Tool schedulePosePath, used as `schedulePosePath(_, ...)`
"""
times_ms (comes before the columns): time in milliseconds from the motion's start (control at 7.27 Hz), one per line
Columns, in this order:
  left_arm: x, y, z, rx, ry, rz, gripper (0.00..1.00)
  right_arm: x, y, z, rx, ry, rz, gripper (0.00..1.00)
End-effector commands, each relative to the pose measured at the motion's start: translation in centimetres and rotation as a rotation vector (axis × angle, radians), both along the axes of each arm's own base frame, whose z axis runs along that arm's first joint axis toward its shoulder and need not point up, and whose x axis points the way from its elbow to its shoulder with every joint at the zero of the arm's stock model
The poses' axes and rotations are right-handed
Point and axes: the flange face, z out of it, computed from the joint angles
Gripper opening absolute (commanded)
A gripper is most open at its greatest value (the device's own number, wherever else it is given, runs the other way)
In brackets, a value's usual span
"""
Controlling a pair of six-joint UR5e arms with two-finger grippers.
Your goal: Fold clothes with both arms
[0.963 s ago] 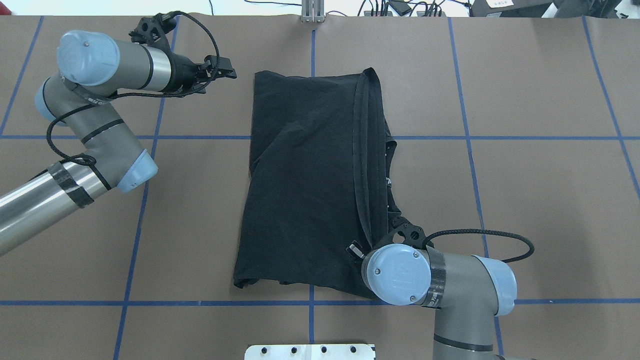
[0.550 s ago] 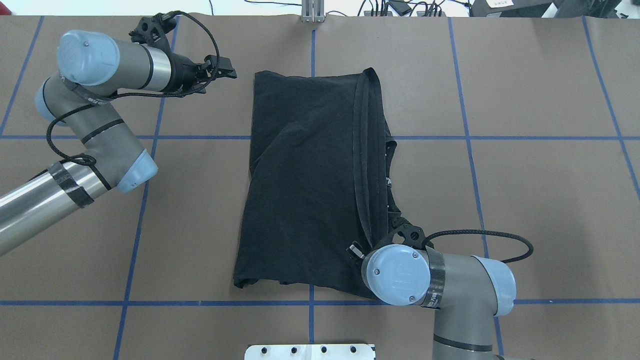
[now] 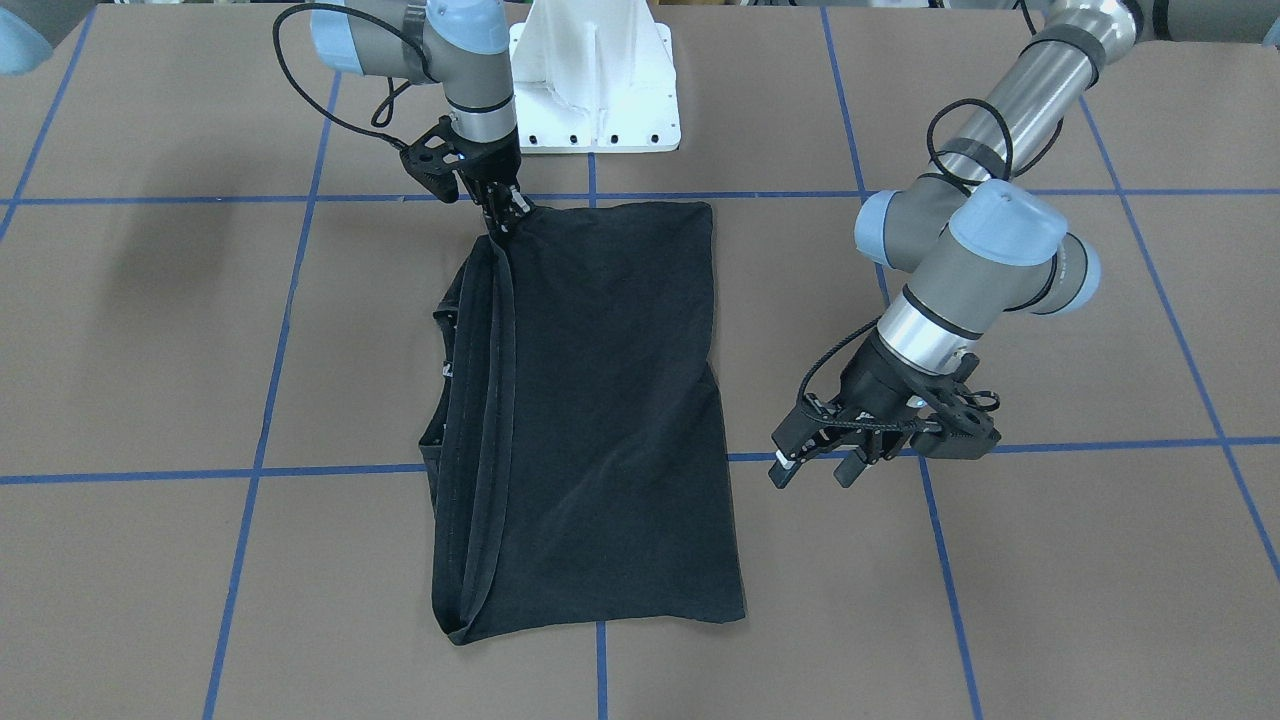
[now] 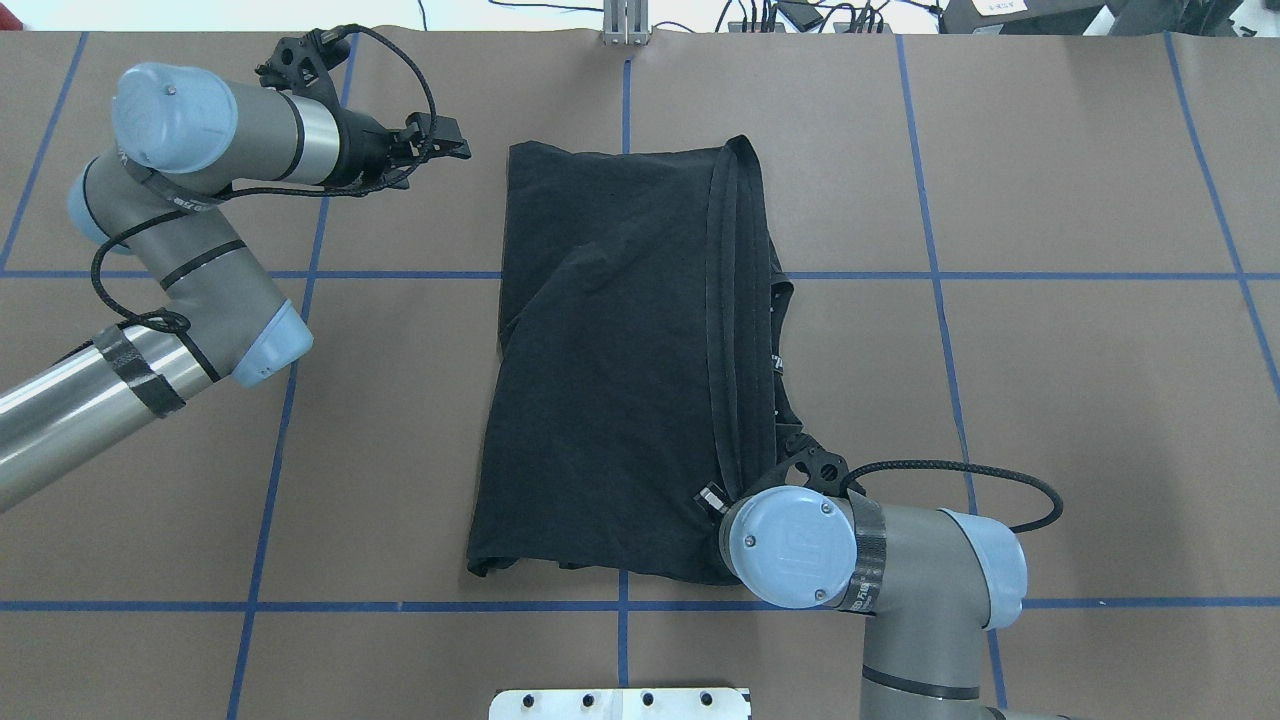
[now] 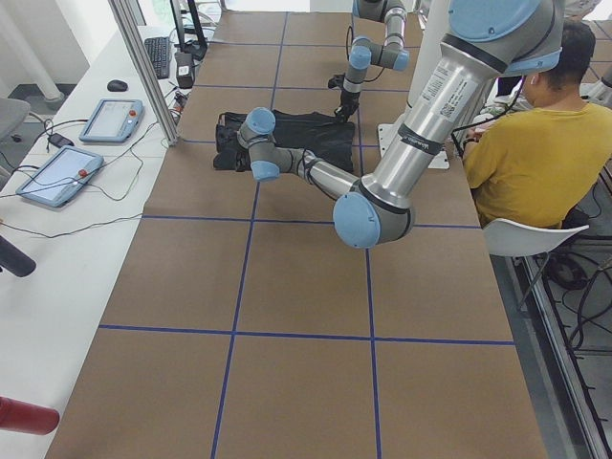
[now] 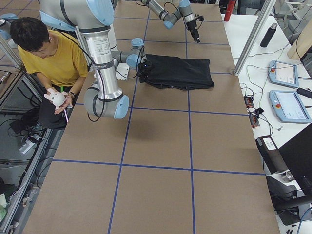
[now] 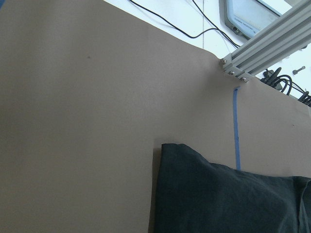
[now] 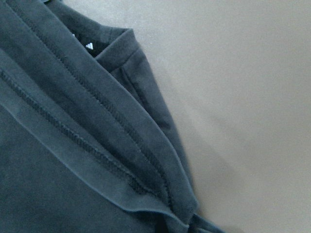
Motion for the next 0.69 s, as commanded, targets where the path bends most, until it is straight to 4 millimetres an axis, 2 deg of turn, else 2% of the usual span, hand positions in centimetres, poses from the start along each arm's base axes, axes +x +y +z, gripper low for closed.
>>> schedulePosePath(0, -0.1, 0.1, 0.3, -0.002, -0.002, 0.0, 1.0, 0.4, -0.3, -0.5, -0.003, -0.014, 0.003, 0.0)
schedulePosePath(275, -0.4, 0.2, 0.0, -0.017, 0.017, -0.007, 1.0, 1.7, -1.4, -1.6, -0.014, -0.037, 0.01, 0.0)
schedulePosePath(413, -1.3, 1.2, -0.3, -0.045, 0.053, -0.02, 1.0, 2.7, -1.5, -2.1, -0.029, -0.054, 0.0, 0.0)
schedulePosePath(550, -2.9, 3.4, -0.1, -0.065, 0.089, -0.025, 1.0, 2.8, -1.4, -2.3, -0.031, -0.059, -0.003, 0.0)
